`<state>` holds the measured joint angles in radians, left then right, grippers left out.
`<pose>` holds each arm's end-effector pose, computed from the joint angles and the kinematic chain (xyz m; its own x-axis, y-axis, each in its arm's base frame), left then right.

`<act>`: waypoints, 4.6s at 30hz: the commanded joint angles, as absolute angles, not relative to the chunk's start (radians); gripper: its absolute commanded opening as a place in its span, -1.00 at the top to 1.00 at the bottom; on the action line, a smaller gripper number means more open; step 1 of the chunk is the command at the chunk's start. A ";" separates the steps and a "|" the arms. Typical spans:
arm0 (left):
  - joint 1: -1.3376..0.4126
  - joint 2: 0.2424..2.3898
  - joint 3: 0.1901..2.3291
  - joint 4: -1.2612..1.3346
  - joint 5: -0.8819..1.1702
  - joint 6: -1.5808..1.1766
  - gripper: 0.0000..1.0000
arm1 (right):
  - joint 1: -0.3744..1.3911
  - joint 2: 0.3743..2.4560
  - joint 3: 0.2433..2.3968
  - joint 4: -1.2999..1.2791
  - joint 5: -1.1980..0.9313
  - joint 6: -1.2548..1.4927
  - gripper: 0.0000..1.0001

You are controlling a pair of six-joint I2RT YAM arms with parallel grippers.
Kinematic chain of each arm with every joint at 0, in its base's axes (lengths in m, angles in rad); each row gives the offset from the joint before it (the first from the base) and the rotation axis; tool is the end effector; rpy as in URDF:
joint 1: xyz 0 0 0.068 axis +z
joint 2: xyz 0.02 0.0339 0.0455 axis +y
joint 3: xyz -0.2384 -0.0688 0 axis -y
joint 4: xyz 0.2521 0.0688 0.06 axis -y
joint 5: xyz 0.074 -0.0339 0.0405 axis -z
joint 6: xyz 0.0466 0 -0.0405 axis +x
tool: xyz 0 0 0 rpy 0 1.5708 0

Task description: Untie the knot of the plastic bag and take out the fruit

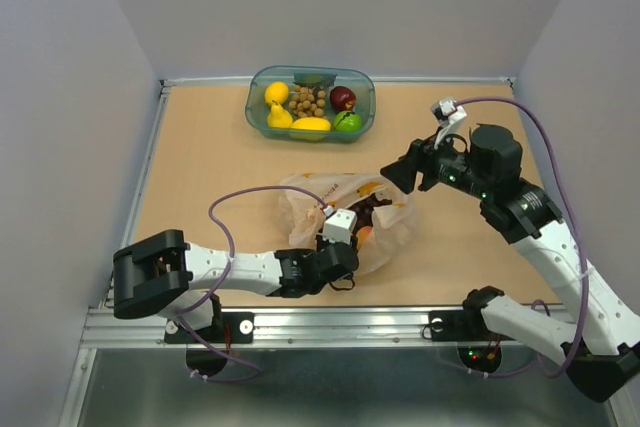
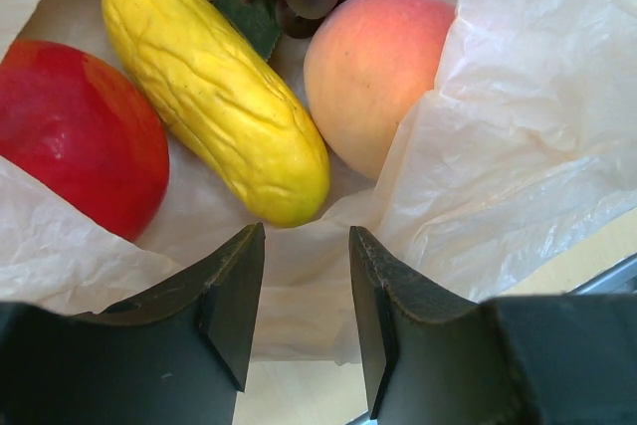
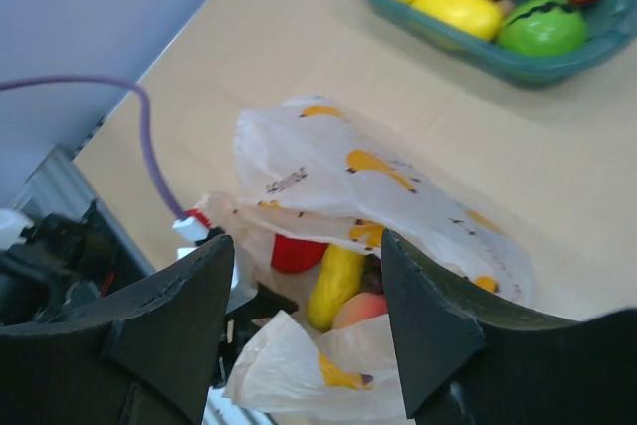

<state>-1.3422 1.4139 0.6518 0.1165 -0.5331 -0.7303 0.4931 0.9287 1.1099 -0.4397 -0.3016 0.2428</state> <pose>0.0905 -0.2846 0.1496 -0.5998 0.0426 -0.7990 0.4654 0.8309 -0.3050 0.1951 0.1206 0.3786 -0.3881 0.0521 -0.9202 -0.6301 0.7136 0.3061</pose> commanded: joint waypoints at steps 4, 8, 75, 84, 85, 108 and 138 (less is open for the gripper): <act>-1.348 1.417 0.670 0.149 -0.583 -0.767 -0.01 | 0.558 1.028 1.085 -0.439 -0.516 0.284 -0.26; -1.348 1.419 0.667 0.146 -0.597 -0.781 -0.01 | 0.600 1.066 0.970 -0.472 -0.424 0.336 -0.23; -1.183 1.239 0.572 0.149 -0.545 -0.742 -0.04 | 0.742 1.143 0.747 -0.391 0.032 0.488 -0.74; -1.227 1.267 0.560 0.143 -0.541 -0.781 -0.07 | 0.805 1.265 0.718 -0.305 0.130 0.522 -0.74; -1.229 1.264 0.558 0.140 -0.541 -0.787 -0.06 | 0.804 1.269 0.710 -0.301 0.136 0.523 -0.73; -0.973 0.936 1.008 -0.236 -0.521 -0.339 -0.67 | 0.805 1.002 0.990 -0.313 -0.207 0.353 0.88; -0.378 0.933 0.822 -0.031 -0.434 -0.210 -0.97 | 0.522 2.256 2.054 -0.014 0.135 0.017 -0.38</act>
<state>-0.4187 0.9447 0.8261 -0.0826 -0.4686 -0.2001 0.5179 2.2284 1.9068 -0.1055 0.1577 0.0620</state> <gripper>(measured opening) 0.985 0.711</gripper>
